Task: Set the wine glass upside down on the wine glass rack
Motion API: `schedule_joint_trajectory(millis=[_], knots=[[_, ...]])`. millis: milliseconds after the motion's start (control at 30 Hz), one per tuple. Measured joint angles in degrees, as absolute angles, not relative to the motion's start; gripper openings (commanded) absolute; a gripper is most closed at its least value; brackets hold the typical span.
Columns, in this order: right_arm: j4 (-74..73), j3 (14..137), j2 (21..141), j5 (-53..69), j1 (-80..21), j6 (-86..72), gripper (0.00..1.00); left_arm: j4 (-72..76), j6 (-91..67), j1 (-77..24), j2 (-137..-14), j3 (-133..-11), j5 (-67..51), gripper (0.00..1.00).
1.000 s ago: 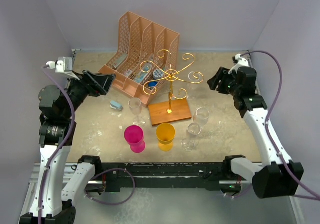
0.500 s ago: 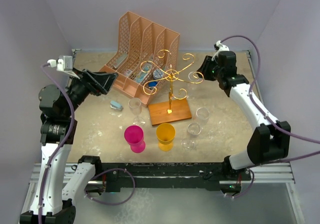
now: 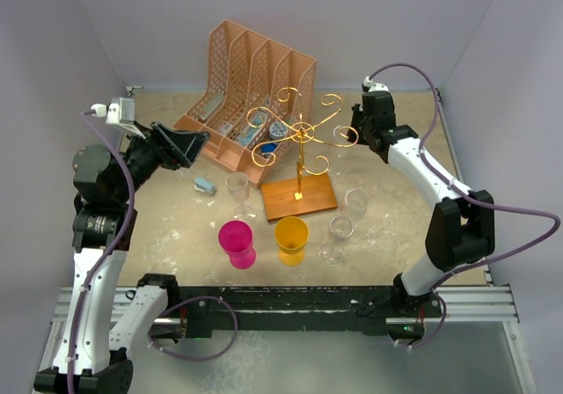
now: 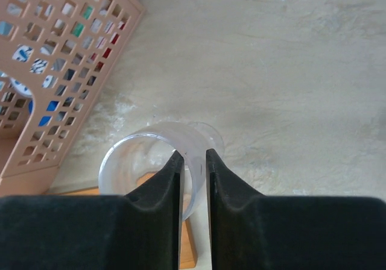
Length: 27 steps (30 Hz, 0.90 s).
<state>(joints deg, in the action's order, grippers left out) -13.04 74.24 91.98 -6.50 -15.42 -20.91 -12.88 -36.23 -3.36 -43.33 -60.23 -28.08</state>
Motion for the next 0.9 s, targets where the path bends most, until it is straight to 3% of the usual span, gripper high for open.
schedule_joint_trajectory(millis=[233, 433, 900], knots=[[-14.31, 74.32, 92.09, -12.82, -16.49, -21.23, 0.00, -13.56, -36.21, -3.36, -43.33, -60.55, -27.18, 0.68], [-14.92, 74.15, 89.43, -18.26, -16.91, -22.55, 0.00, -14.09, -36.45, -3.36, -43.40, -61.52, -26.70, 0.68], [-8.43, 60.07, 54.61, -31.73, -16.93, -31.18, 0.00, -15.31, -40.99, -3.36, -47.22, -65.58, -25.28, 0.69]])
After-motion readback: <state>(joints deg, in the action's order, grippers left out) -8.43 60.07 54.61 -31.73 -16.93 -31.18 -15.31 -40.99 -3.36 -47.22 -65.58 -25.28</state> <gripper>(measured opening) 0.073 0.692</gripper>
